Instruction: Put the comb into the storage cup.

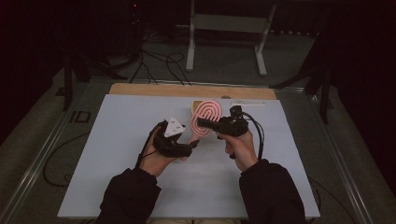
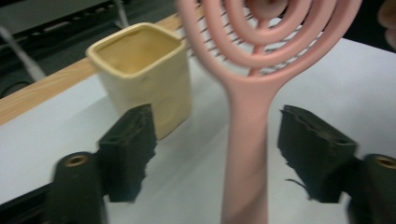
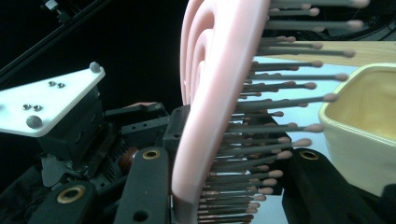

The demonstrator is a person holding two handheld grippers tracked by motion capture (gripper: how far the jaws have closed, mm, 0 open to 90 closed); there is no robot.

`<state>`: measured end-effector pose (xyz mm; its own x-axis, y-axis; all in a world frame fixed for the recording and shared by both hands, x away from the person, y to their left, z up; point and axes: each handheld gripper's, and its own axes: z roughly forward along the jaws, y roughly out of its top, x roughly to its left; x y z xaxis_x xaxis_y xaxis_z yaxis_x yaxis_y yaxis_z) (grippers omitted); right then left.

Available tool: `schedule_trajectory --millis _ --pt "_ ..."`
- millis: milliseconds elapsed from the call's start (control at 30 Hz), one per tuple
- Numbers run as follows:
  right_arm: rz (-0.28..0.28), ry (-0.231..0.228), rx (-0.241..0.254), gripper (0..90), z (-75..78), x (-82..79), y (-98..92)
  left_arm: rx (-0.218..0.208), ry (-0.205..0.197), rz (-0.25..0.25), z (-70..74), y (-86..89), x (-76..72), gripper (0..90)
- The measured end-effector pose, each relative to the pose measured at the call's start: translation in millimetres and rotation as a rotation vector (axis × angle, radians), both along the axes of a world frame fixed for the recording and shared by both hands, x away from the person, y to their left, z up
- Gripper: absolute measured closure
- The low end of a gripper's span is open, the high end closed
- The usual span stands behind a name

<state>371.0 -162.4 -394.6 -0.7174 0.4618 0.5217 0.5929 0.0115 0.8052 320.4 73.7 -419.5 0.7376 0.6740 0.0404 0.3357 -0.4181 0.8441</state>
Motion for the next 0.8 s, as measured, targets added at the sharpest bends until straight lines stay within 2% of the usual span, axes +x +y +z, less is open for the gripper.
schedule_trajectory --millis 133,200,367,467,533,633,800 --pt "-0.002 -0.001 0.004 64.0 -1.4 0.9 0.5 0.017 -0.014 0.046 -6.5 11.5 -2.8 15.9" --pt "-0.002 -0.001 0.009 64.0 -2.1 1.1 0.9 -0.008 -0.018 0.064 -9.1 18.4 -4.1 13.5" --pt "-0.005 0.006 0.009 64.0 -2.3 0.4 0.7 -0.002 -0.021 0.096 -16.9 43.5 -12.4 0.2" --pt "-0.013 0.006 0.016 64.0 -1.8 0.9 -0.4 -0.027 -0.032 0.13 -24.0 63.6 -22.8 0.1" --pt "-0.018 0.007 0.017 64.0 -1.7 1.3 -0.8 -0.027 -0.042 0.156 -28.9 77.1 -30.2 0.1" --pt "-0.021 0.008 0.02 64.0 -2.2 1.7 -0.6 -0.059 -0.044 0.186 -35.9 97.8 -40.5 0.1" --pt "-0.028 0.004 0.024 64.0 -1.3 2.3 0.4 -0.071 -0.062 0.221 -47.9 128.5 -56.6 0.1"
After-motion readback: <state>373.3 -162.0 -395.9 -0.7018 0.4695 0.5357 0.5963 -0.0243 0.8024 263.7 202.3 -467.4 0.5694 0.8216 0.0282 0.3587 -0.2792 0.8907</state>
